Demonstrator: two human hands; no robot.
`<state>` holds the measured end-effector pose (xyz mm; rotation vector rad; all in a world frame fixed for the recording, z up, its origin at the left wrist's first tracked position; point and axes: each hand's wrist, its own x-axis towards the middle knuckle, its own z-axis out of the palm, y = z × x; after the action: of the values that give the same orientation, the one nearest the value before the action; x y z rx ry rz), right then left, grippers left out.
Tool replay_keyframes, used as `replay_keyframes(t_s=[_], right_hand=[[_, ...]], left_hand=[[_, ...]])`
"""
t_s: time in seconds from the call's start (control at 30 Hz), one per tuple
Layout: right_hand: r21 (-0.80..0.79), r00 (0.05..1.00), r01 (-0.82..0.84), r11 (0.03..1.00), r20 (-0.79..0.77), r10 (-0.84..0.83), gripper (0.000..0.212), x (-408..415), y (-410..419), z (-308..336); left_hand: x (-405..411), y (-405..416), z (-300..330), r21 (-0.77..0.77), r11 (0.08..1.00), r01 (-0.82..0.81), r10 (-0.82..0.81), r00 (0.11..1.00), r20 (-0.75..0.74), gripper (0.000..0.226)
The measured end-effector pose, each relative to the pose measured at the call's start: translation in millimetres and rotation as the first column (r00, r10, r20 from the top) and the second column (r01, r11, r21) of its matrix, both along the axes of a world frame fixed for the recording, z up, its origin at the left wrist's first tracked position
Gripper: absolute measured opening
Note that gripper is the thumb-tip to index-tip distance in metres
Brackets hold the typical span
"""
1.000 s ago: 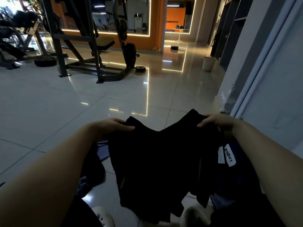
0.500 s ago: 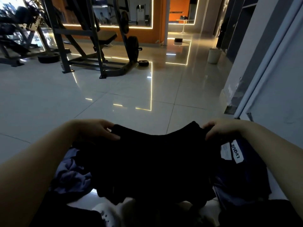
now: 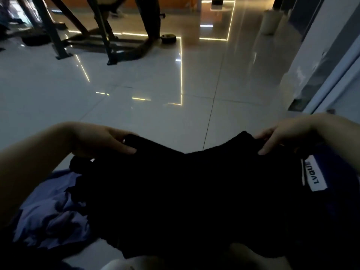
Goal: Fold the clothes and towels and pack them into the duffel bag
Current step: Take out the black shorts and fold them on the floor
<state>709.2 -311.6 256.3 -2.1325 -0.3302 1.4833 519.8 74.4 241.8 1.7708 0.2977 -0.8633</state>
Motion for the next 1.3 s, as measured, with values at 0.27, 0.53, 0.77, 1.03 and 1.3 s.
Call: replay_keyframes(t_s=[0.27, 0.53, 0.77, 1.03, 1.3], right_hand=[[-0.019, 0.685, 0.146, 0.989, 0.724, -0.088, 0.019, 104.1, 67.4, -183.0], [-0.228, 0.626, -0.216, 0.949, 0.713, 0.314, 0.054, 26.2, 57.4, -300.6], [-0.444, 0.708, -0.417, 0.793, 0.389, 0.590, 0.101, -56.9, -13.2, -336.4], [-0.595, 0.682, -0.454, 0.663, 0.247, 0.688, 0.100, -107.0, -12.7, -326.6], [-0.494, 0.543, -0.563, 0.663, 0.383, 0.747, 0.060, -102.6, 46.6, -285.6]], left_hand=[[129.4, 34.6, -171.2, 0.609, 0.628, -0.484, 0.232, 0.864, 0.447, 0.046], [59.9, -12.7, -273.2, 0.881, 0.472, -0.038, -0.526, 0.790, 0.316, 0.047], [-63.4, -74.7, -332.4, 0.748, 0.360, 0.558, -0.613, 0.746, -0.261, 0.088], [-47.6, -48.8, -330.9, 0.782, 0.233, 0.578, -0.674, 0.675, -0.299, 0.103], [-65.8, -40.7, -316.6, 0.775, 0.581, -0.250, -0.149, 0.903, 0.403, 0.066]])
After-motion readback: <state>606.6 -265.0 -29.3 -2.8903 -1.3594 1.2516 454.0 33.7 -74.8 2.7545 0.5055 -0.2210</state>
